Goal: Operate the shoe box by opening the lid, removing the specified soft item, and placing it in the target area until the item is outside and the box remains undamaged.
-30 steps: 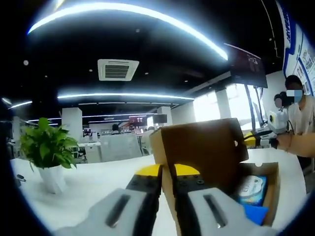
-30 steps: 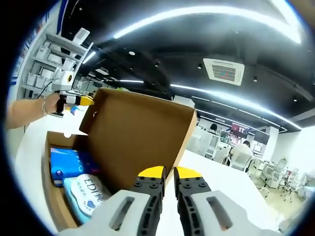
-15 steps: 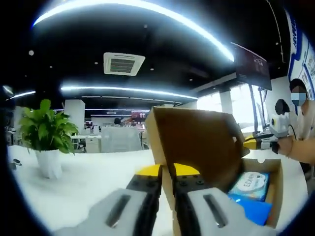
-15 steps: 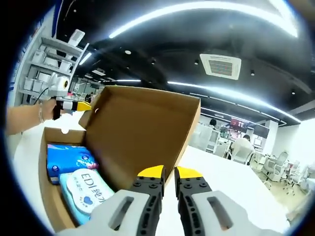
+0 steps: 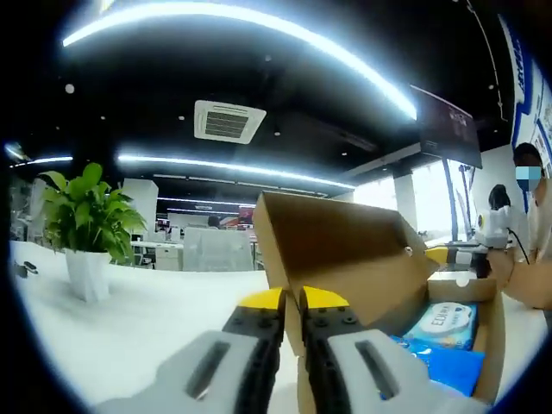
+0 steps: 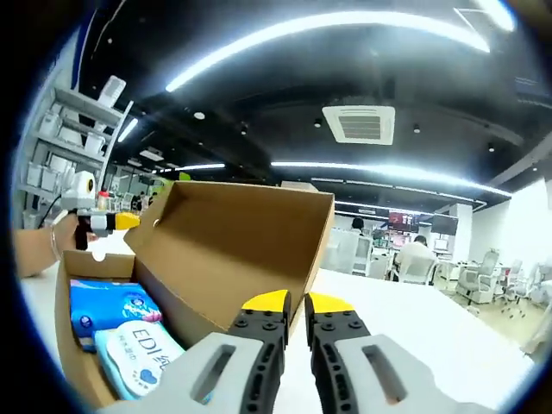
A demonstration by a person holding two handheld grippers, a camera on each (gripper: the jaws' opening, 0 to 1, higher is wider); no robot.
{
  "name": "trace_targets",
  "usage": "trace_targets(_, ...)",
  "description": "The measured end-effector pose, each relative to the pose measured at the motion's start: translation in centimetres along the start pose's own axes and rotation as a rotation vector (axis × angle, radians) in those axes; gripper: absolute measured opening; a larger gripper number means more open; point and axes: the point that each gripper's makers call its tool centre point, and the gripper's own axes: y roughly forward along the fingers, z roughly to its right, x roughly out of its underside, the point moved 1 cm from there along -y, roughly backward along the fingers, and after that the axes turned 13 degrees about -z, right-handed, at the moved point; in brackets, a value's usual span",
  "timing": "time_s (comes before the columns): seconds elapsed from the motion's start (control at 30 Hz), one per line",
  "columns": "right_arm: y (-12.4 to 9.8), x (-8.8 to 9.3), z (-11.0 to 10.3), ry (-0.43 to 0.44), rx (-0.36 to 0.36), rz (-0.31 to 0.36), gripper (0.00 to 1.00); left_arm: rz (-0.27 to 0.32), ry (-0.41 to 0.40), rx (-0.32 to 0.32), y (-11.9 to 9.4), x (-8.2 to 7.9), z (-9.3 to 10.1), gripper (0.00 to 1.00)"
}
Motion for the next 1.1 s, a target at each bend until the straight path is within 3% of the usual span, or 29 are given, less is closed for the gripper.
trace_targets(0.1,-0.3,0.0,-0.2,0.031,-0.008,0.055,0.06,0.006,-0.008,0.009,-0.2,0.2,0.1,0.07)
trace_targets(0.27,-0.6,0.9,-0.5,0.03,-0.037,0.034,0.08,0.012,-0.039,0.02,-0.2,0.3,0.2,0.07)
trace_targets(0.53,-0.3,2.5,-1.1,0.0,-0.03,-0.036,0.07,-0.007,0.013,0.002,-0.5,0.9,0.5,0.07)
trace_targets(0.7,-0.4,2.8,-1.0,0.044,-0.046,-0.044,0.07,-0.021,0.006,0.01,-0.7,1.2,0.5,0.07)
trace_targets(1.1,-0.4,2.7,-0.5,0.04,-0.029,-0.049,0.07,-0.06,0.014,-0.002,-0.6,2.0,0.5,0.08)
